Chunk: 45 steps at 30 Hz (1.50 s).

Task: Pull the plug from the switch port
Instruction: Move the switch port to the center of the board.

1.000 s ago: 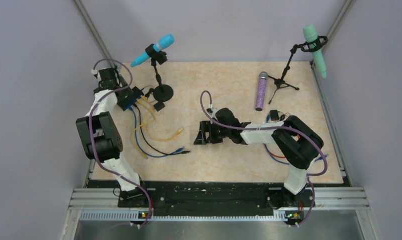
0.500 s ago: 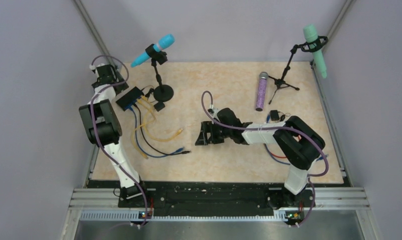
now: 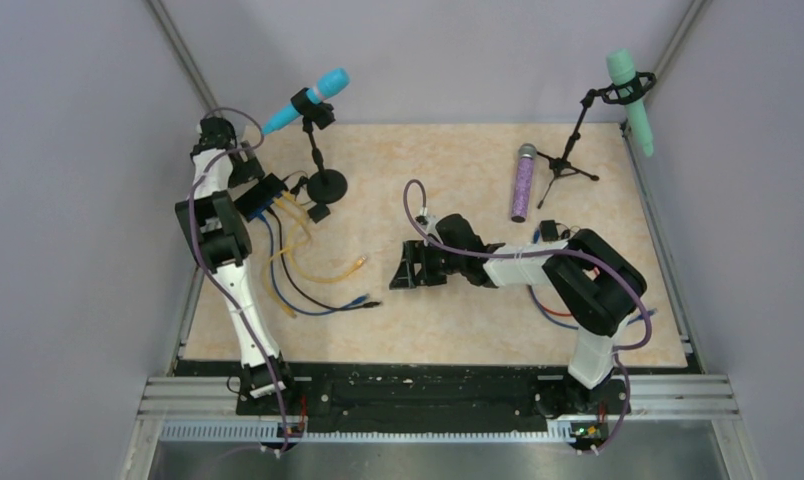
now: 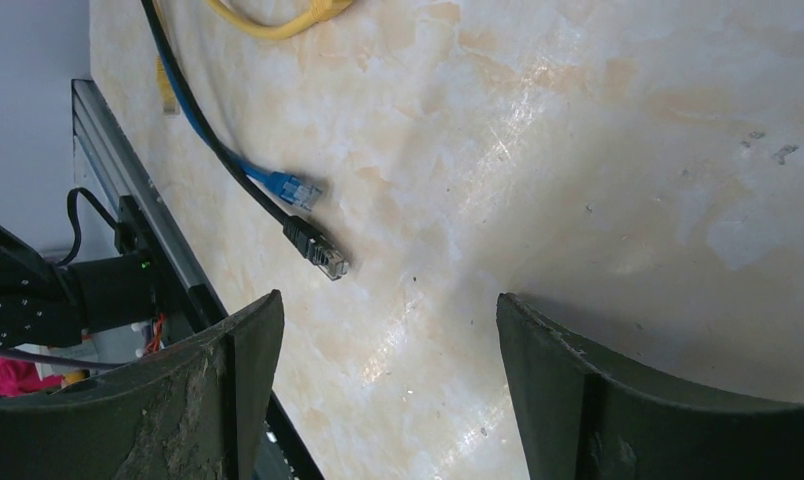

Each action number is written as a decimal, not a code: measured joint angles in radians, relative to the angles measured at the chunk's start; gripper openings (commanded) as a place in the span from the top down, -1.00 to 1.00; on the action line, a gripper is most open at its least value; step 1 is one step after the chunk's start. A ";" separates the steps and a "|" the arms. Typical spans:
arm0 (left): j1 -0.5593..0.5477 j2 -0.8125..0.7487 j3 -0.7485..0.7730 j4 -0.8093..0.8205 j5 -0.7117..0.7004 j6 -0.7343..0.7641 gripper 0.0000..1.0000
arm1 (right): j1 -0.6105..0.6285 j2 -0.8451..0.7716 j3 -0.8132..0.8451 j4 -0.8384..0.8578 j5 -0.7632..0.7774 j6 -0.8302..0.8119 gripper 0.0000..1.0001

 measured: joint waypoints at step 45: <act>-0.202 -0.745 -1.093 0.053 -0.084 -0.073 -0.97 | -0.002 -0.085 -0.087 -0.009 0.017 0.019 -0.53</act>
